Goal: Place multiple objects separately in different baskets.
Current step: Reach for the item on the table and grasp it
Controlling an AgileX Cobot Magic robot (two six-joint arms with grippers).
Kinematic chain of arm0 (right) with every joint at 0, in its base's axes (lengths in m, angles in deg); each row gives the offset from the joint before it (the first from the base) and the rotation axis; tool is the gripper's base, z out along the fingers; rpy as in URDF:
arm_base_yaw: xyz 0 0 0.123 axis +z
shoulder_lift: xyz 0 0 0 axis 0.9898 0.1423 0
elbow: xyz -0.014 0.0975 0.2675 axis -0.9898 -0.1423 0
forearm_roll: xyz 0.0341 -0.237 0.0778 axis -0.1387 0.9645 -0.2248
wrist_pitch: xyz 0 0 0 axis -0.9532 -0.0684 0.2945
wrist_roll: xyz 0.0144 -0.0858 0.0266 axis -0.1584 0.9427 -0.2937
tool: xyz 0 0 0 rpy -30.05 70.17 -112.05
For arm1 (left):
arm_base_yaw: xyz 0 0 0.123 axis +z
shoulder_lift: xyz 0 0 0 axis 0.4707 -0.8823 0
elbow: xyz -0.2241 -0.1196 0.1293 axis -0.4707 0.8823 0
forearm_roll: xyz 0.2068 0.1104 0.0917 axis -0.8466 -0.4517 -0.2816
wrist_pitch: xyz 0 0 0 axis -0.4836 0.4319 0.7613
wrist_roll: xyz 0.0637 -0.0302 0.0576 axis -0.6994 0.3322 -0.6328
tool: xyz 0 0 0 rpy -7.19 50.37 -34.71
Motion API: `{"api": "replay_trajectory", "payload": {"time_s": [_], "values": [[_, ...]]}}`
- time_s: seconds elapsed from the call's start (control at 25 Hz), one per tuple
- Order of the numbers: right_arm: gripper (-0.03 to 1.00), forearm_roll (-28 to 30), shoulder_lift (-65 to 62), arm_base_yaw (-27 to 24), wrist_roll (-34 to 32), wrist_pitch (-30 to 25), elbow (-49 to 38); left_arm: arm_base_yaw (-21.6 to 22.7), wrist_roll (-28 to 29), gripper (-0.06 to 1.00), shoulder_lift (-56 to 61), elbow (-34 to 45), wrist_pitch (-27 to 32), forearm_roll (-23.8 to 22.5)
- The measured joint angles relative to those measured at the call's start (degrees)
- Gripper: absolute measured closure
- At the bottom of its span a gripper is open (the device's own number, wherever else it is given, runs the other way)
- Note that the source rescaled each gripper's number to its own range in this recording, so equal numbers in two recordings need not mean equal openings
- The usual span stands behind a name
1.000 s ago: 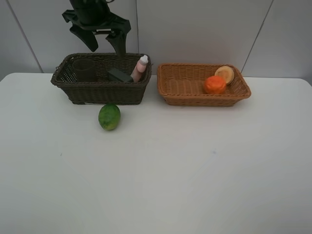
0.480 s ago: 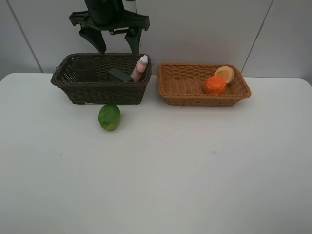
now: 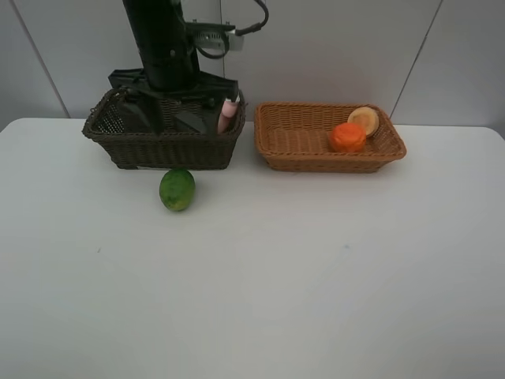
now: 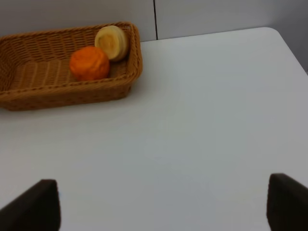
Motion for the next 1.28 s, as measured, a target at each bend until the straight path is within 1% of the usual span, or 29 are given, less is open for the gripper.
{"api": "replay_trajectory", "payload": {"time_s": [0.24, 0.52, 0.68, 1.08, 1.28], "values": [[0.02, 0.0, 0.0, 0.0, 0.0, 0.0, 0.0, 0.0, 1.8, -0.05, 0.0, 4.8, 0.0, -3.1], [0.02, 0.0, 0.0, 0.0, 0.0, 0.0, 0.0, 0.8, 2.5, -0.05, 0.0, 9.5, 0.0, -3.4], [0.02, 0.0, 0.0, 0.0, 0.0, 0.0, 0.0, 1.4, 2.6, -0.05, 0.0, 10.6, -0.3, -3.4], [0.02, 0.0, 0.0, 0.0, 0.0, 0.0, 0.0, 2.7, 2.6, -0.05, -0.1, 10.9, -4.9, -3.6], [0.02, 0.0, 0.0, 0.0, 0.0, 0.0, 0.0, 2.7, 2.6, -0.05, -1.0, 10.9, -8.2, -3.5]]}}
